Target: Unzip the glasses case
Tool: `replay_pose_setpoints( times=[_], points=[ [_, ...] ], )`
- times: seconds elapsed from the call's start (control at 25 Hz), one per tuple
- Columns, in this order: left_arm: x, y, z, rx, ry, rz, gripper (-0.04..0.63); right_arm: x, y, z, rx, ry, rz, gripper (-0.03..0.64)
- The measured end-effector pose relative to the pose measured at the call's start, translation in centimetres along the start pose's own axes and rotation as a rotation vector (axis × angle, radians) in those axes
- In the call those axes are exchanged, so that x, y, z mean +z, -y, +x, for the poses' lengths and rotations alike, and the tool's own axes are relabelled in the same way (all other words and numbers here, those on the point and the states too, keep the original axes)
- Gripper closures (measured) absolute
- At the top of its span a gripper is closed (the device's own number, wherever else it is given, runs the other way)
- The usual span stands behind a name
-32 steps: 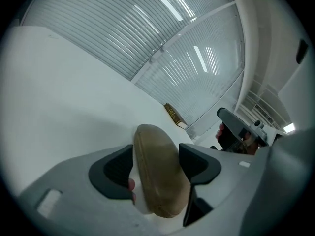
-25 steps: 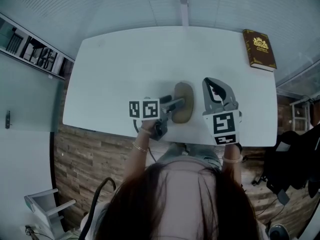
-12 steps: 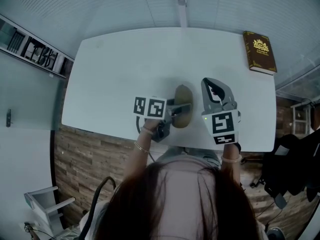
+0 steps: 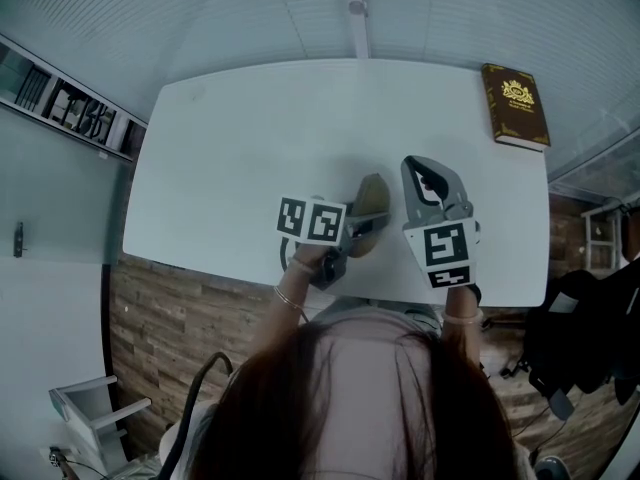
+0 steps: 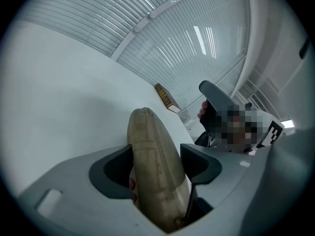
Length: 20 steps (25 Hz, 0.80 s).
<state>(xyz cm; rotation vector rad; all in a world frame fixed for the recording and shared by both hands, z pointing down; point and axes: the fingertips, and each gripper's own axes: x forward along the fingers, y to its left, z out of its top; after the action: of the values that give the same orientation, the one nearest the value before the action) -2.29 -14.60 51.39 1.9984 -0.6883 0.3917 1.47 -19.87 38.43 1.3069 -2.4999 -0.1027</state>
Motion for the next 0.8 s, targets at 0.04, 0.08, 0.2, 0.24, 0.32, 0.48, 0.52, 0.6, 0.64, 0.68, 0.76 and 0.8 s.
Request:
replay_pose_setpoints(
  times=[0.04,0.08,0.2,0.24,0.32,0.48,0.52,0.6,0.64,0.68,0.76,0.8],
  points=[
    [0.0,0.0,0.0,-0.002,-0.001,0.005,0.285,0.0,-0.1,0.0,0.006,-0.001,-0.001,0.614],
    [-0.1,0.1,-0.1,-0.006,-0.001,0.005,0.288,0.0,-0.1,0.0,0.013,-0.001,0.000,0.614],
    [0.0,0.1,-0.3,-0.016,0.007,0.000,0.295,0.2,-0.1,0.0,0.025,0.007,0.012,0.614],
    [0.0,0.0,-0.3,-0.016,0.011,0.003,0.296,0.2,-0.1,0.0,0.028,0.008,0.015,0.614],
    [0.2,-0.1,-0.5,-0.012,0.020,0.023,0.298,0.2,-0.1,0.1,0.036,0.007,0.017,0.614],
    [1.2,0.0,-1.0,-0.024,0.048,0.071,0.298,0.2,0.1,0.3,0.056,0.021,0.036,0.614],
    [1.5,0.0,-1.2,-0.030,0.054,0.080,0.299,0.3,0.1,0.3,0.061,0.030,0.042,0.614],
    [2.1,0.2,-1.5,-0.038,0.063,0.102,0.299,0.5,0.2,0.4,0.076,0.044,0.052,0.614],
    [2.4,0.3,-1.7,-0.039,0.067,0.118,0.298,0.6,0.2,0.5,0.084,0.050,0.055,0.614],
    [2.8,0.4,-1.8,-0.037,0.072,0.137,0.298,0.8,0.2,0.5,0.091,0.059,0.057,0.614],
    [3.6,0.7,-2.2,-0.028,0.089,0.187,0.298,1.3,0.2,0.4,0.102,0.089,0.067,0.614],
    [3.9,0.9,-2.5,-0.025,0.099,0.211,0.298,1.6,0.3,0.2,0.107,0.110,0.079,0.614]
  ],
)
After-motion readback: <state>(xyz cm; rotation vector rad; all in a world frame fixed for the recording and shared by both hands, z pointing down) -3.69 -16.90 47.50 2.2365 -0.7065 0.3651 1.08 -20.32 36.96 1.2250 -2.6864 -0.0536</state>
